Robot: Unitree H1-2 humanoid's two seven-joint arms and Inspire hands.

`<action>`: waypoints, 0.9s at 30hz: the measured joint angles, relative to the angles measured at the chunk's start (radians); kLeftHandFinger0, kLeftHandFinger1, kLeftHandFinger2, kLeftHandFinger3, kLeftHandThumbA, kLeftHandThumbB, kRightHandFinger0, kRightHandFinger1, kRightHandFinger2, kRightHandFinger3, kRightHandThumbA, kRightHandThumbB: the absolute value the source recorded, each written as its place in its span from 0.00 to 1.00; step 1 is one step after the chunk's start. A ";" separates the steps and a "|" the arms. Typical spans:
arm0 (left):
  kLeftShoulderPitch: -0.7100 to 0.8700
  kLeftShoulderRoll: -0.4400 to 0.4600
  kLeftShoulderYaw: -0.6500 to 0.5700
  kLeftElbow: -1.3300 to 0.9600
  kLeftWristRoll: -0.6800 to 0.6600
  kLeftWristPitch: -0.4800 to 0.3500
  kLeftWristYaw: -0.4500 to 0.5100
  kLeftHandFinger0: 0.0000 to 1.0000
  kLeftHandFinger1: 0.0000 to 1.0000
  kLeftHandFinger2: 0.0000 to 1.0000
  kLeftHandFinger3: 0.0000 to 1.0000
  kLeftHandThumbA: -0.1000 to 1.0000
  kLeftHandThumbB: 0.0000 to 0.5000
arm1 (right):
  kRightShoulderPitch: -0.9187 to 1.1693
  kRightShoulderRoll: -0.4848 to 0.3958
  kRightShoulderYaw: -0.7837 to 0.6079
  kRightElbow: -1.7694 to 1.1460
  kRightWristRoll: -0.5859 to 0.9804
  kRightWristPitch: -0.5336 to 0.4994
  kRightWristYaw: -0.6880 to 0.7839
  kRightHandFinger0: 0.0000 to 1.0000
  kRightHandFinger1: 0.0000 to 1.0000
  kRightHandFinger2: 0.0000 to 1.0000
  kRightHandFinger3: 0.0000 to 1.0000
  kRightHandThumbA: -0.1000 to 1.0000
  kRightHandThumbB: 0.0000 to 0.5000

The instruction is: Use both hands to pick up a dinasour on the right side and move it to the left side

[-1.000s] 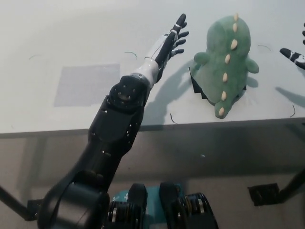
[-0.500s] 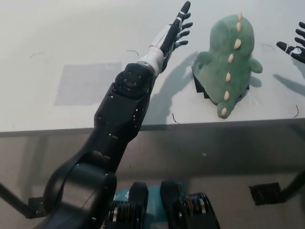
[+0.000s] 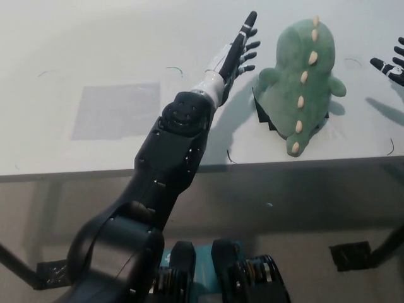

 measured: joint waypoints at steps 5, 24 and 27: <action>-0.003 -0.002 0.000 0.034 0.001 0.003 0.013 1.00 1.00 1.00 1.00 1.00 0.86 | 0.000 0.001 0.002 -0.005 -0.001 0.000 0.004 1.00 1.00 1.00 1.00 1.00 0.56; 0.043 -0.009 -0.001 0.098 0.008 0.001 0.035 1.00 1.00 1.00 1.00 1.00 0.77 | 0.092 0.006 0.007 -0.103 -0.021 0.002 0.013 1.00 1.00 1.00 1.00 1.00 0.41; 0.050 -0.016 0.000 0.102 0.007 0.004 0.043 1.00 1.00 1.00 1.00 1.00 0.85 | 0.097 0.015 0.000 -0.104 -0.020 0.002 0.015 1.00 1.00 1.00 1.00 1.00 0.44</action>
